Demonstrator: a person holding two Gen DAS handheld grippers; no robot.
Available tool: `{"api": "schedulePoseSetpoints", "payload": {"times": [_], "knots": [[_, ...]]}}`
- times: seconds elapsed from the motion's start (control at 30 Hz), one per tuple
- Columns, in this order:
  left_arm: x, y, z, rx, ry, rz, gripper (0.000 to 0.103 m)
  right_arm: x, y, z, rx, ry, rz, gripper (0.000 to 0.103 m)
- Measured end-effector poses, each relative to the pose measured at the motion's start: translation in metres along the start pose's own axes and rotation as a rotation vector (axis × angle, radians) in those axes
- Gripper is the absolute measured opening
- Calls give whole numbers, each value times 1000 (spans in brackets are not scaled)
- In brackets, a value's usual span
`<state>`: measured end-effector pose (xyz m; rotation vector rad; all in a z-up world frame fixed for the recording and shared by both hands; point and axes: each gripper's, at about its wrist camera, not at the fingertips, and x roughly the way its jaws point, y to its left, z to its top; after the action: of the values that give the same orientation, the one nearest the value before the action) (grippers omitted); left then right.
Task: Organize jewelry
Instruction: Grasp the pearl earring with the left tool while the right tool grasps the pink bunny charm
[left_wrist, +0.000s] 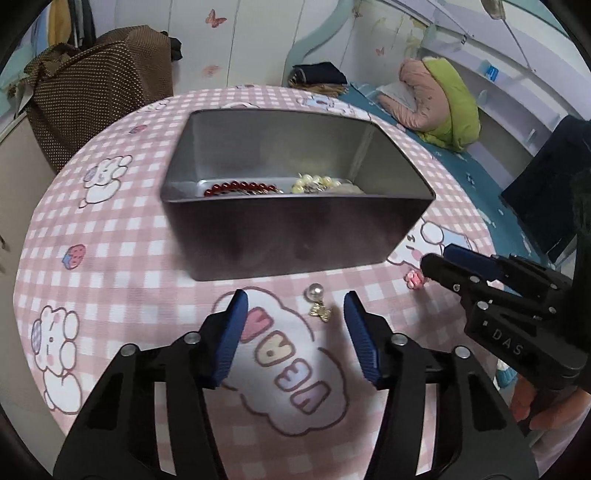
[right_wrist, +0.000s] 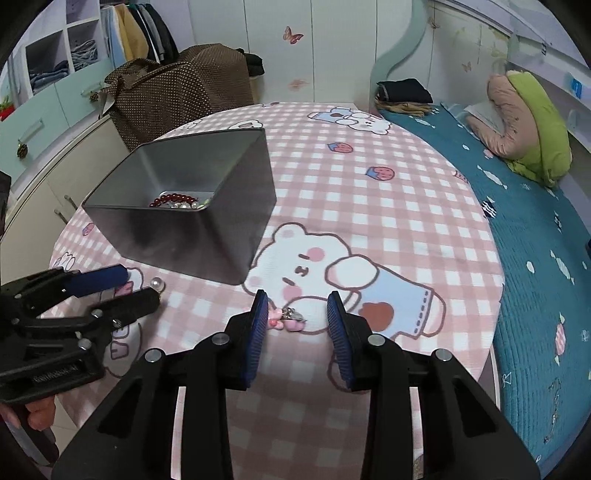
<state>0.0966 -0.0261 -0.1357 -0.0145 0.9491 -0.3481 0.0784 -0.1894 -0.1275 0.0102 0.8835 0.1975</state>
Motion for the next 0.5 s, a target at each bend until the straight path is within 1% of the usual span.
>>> {"api": "schedulePoseSetpoints", "payload": {"times": [0.03,0.1,0.13,0.17,0.2,0.23,0.27,0.3,0.33,0.5], "knots": [[1,-3,0,13,-6,11,51,0,-1,0,2,-1,2,32],[3,-7,0,29,-3,33,51,-1,-4,0,12,-1,0,35],[4,-8,1,37,2,45,50,0,-5,0,14,1,-1,37],[5,-10,1,44,2,54,48,0,-6,-1,12,3,-4,44],[6,-12,0,52,-1,73,43,0,-6,-1,11,6,-5,48],[7,-14,1,55,-5,90,36,0,-5,-1,12,10,-2,50],[7,-13,0,59,-9,105,33,2,-5,-2,15,15,3,52],[7,-14,1,61,-10,102,21,2,-5,-2,15,16,5,53],[7,-12,2,57,-9,90,12,2,-4,-3,9,12,2,53],[8,-6,3,44,-14,58,12,2,4,-5,-18,12,6,53]]}}
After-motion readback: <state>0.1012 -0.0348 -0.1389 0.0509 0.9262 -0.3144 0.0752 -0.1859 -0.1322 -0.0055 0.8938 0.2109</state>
